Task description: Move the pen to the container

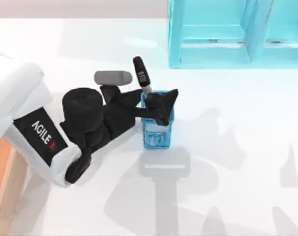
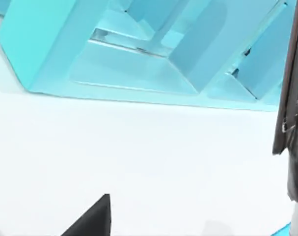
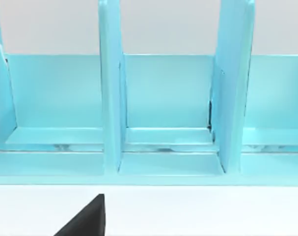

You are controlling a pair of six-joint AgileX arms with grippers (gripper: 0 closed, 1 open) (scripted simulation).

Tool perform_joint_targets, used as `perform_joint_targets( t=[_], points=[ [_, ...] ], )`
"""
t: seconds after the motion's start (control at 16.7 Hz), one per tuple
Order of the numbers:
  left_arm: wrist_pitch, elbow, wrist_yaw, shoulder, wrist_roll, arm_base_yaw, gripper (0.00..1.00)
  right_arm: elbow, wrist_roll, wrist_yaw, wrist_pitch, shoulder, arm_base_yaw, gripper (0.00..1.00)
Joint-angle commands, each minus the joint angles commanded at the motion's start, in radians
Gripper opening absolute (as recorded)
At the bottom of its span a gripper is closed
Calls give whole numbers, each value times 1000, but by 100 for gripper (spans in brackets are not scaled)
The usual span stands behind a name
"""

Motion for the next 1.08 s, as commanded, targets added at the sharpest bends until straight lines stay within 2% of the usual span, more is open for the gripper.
perform_joint_targets(
  t=[0.66,1.08],
  points=[
    [0,0,0,0,0,0,2,0,0,0,0,0,0,100],
    [0,0,0,0,0,0,0,0,0,0,0,0,0,100]
  ],
)
